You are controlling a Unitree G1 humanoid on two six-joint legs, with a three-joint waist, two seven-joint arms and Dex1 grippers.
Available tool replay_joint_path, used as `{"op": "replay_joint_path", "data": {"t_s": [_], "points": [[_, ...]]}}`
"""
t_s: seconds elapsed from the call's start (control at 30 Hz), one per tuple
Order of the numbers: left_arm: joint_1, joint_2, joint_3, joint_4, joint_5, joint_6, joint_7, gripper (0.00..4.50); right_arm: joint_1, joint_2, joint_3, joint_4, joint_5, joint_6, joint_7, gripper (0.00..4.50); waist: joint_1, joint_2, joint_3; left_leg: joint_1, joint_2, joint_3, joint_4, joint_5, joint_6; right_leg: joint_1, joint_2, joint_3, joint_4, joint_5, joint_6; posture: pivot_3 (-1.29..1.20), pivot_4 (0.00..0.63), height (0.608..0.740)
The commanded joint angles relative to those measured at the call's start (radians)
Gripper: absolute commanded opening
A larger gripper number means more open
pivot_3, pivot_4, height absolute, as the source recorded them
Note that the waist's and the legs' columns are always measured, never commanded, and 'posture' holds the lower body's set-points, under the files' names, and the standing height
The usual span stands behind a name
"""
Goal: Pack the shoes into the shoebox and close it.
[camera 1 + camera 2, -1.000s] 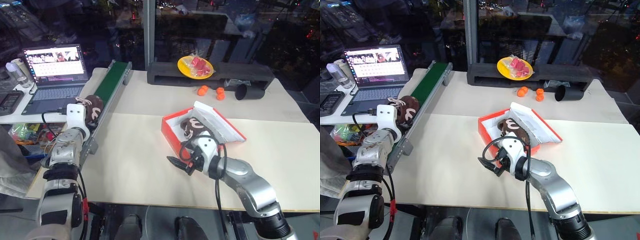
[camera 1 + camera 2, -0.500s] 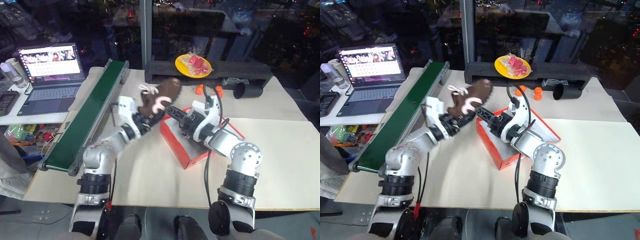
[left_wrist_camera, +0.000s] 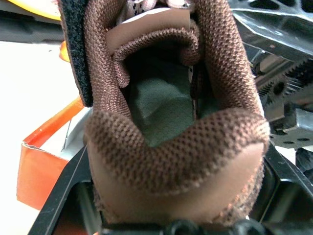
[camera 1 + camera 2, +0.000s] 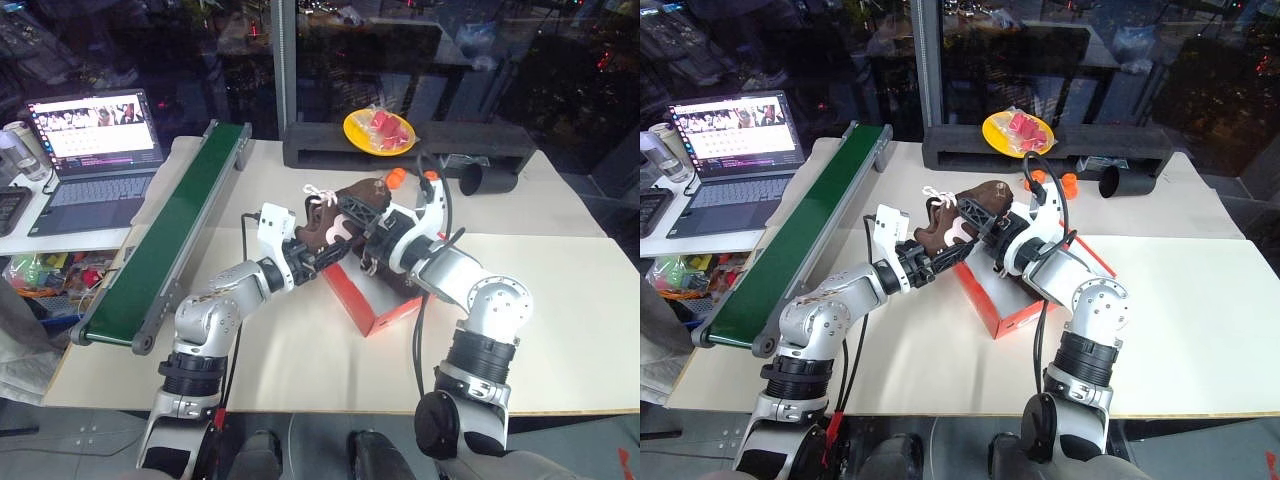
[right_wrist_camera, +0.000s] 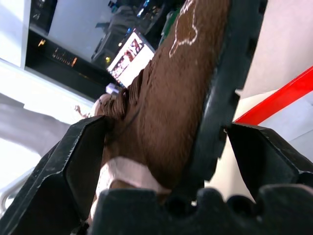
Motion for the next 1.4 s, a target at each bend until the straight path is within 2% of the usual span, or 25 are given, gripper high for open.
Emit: {"op": "replay_joint_path", "data": {"t_s": [0.03, 0.13, 0.2, 0.27, 0.37, 0.47, 0.57, 0.7, 0.77, 0.87, 0.97, 1.2, 1.3, 1.4], "points": [[-0.026, 0.003, -0.015, -0.034, 0.015, -0.042, -0.023, 2.84, 0.003, -0.001, 0.011, -0.030, 0.034, -0.030, -0.017, 3.09, 0.000, 0.000, 0.000, 0.000, 0.000, 0.000, 0.000, 0.000, 0.000, 0.000, 0.000, 0.000, 0.000, 0.000, 0.000, 0.00, 0.150, 0.733], [-0.022, 0.001, -0.018, -0.033, 0.032, -0.056, -0.020, 2.84, 0.004, -0.005, 0.020, -0.034, 0.036, -0.036, -0.026, 2.12, 0.000, 0.000, 0.000, 0.000, 0.000, 0.000, 0.000, 0.000, 0.000, 0.000, 0.000, 0.000, 0.000, 0.000, 0.000, 0.00, 0.150, 0.733], [-0.018, -0.001, -0.019, -0.033, 0.036, -0.065, -0.023, 3.83, 0.004, -0.006, 0.023, -0.036, 0.038, -0.041, -0.033, 1.47, 0.000, 0.000, 0.000, 0.000, 0.000, 0.000, 0.000, 0.000, 0.000, 0.000, 0.000, 0.000, 0.000, 0.000, 0.000, 0.00, 0.150, 0.733], [-0.012, 0.003, -0.029, -0.041, 0.043, -0.077, -0.038, 4.47, 0.005, -0.008, 0.025, -0.035, 0.041, -0.047, -0.034, 1.43, -0.001, 0.000, 0.000, 0.000, 0.000, 0.000, 0.000, 0.000, 0.000, 0.000, 0.000, 0.000, 0.000, 0.000, 0.000, 0.00, 0.150, 0.733], [-0.006, 0.021, -0.060, -0.045, 0.073, -0.086, -0.053, 4.47, -0.001, -0.011, 0.010, -0.023, 0.034, -0.081, -0.045, 1.43, 0.000, 0.000, 0.000, 0.000, 0.000, 0.000, 0.000, 0.000, 0.000, 0.000, 0.000, 0.000, 0.000, 0.000, 0.000, 0.00, 0.150, 0.733], [0.028, 0.073, -0.092, -0.035, 0.120, -0.107, -0.081, 4.47, -0.051, -0.076, -0.006, -0.009, -0.079, -0.223, -0.067, 1.43, -0.001, 0.001, 0.000, 0.000, 0.000, 0.000, 0.000, 0.000, 0.000, 0.000, 0.000, 0.000, 0.000, 0.000, 0.000, 0.00, 0.150, 0.733], [0.065, 0.119, -0.113, -0.032, 0.146, -0.130, -0.115, 4.47, -0.076, -0.208, 0.096, 0.000, -0.184, -0.217, -0.018, 1.43, 0.002, 0.003, 0.002, 0.000, -0.001, 0.000, 0.000, 0.000, 0.000, 0.000, -0.001, 0.000, -0.001, 0.000, 0.000, 0.00, 0.150, 0.733], [0.114, 0.173, -0.150, -0.020, 0.193, -0.169, -0.163, 4.47, -0.138, -0.411, 0.286, 0.058, -0.288, -0.091, 0.085, 1.43, -0.007, 0.005, 0.002, -0.001, -0.001, 0.001, -0.002, 0.000, 0.000, -0.002, -0.001, 0.001, -0.002, -0.001, 0.000, 0.00, 0.150, 0.733], [0.127, 0.174, -0.162, -0.012, 0.204, -0.183, -0.177, 4.47, -0.173, -0.478, 0.365, 0.106, -0.306, -0.015, 0.152, 1.43, -0.011, 0.005, 0.002, 0.000, 0.000, 0.001, -0.003, 0.000, 0.000, -0.002, 0.000, 0.001, -0.001, -0.001, -0.001, 0.00, 0.150, 0.733], [0.132, 0.166, -0.174, -0.005, 0.218, -0.197, -0.183, 4.47, -0.199, -0.535, 0.443, 0.138, -0.325, 0.024, 0.248, 1.43, -0.007, 0.005, 0.002, 0.000, 0.000, 0.001, -0.003, 0.000, 0.000, -0.002, 0.000, 0.001, -0.001, -0.002, -0.002, 0.00, 0.150, 0.733], [0.137, 0.162, -0.189, -0.007, 0.236, -0.209, -0.186, 4.47, -0.210, -0.607, 0.583, 0.165, -0.375, 0.041, 0.376, 1.43, 0.000, 0.005, 0.002, -0.001, 0.000, 0.001, -0.003, 0.000, 0.000, -0.002, 0.000, 0.001, -0.001, -0.002, -0.002, 0.00, 0.150, 0.733], [0.150, 0.139, -0.185, -0.020, 0.236, -0.215, -0.185, 4.47, -0.246, -0.616, 0.758, 0.273, -0.476, 0.014, 0.549, 1.43, 0.002, 0.005, 0.002, -0.001, 0.000, 0.001, -0.003, -0.001, 0.001, -0.002, 0.000, 0.001, -0.003, -0.002, -0.001, 0.00, 0.150, 0.733], [0.158, 0.129, -0.181, -0.012, 0.238, -0.221, -0.178, 4.47, -0.300, -0.579, 0.909, 0.417, -0.556, -0.040, 0.682, 1.43, -0.004, 0.005, 0.002, -0.001, 0.000, 0.001, -0.002, -0.001, 0.001, -0.002, 0.000, 0.001, -0.002, -0.002, -0.001, 0.00, 0.150, 0.733], [0.159, 0.119, -0.184, -0.008, 0.242, -0.223, -0.175, 4.47, -0.328, -0.539, 0.984, 0.570, -0.631, -0.115, 0.772, 1.43, -0.004, 0.005, 0.002, -0.001, 0.000, 0.001, -0.002, -0.001, 0.001, -0.002, 0.000, 0.001, -0.001, -0.002, -0.001, 0.00, 0.150, 0.733]]}}
